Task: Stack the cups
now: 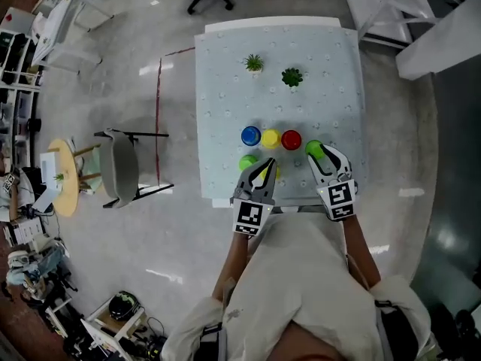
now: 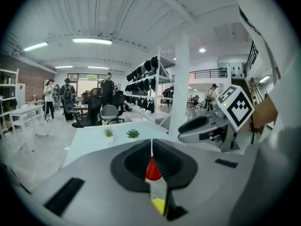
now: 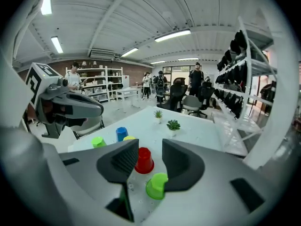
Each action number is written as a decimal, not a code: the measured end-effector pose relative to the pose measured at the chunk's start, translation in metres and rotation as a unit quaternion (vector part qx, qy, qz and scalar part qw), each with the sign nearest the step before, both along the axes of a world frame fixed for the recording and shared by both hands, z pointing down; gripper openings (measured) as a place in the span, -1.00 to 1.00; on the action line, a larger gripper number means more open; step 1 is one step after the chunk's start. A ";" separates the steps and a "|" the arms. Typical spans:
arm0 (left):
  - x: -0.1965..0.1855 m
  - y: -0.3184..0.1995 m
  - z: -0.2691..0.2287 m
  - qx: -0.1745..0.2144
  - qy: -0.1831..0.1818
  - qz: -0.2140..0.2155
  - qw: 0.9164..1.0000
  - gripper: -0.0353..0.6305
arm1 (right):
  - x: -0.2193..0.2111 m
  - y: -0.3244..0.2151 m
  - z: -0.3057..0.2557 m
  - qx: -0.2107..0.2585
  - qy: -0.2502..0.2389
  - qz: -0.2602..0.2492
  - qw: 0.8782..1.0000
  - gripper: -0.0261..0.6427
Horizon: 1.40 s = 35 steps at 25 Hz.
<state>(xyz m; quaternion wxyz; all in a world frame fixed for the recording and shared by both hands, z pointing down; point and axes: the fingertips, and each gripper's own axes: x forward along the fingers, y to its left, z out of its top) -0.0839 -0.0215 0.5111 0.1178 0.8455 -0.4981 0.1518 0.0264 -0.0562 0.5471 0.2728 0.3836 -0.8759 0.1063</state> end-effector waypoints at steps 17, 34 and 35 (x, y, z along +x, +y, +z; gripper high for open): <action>0.044 -0.004 0.037 -0.040 -0.002 0.170 0.985 -0.83 | 0.033 0.029 0.047 -0.045 0.019 0.161 0.986 -0.44; 0.082 -0.015 0.061 -0.075 -0.025 0.187 0.979 -0.83 | 0.052 0.018 0.081 -0.078 0.008 0.153 0.985 -0.32; 0.084 -0.015 0.063 -0.078 -0.026 0.186 0.979 -0.83 | 0.051 0.017 0.083 -0.081 0.007 0.149 0.985 -0.31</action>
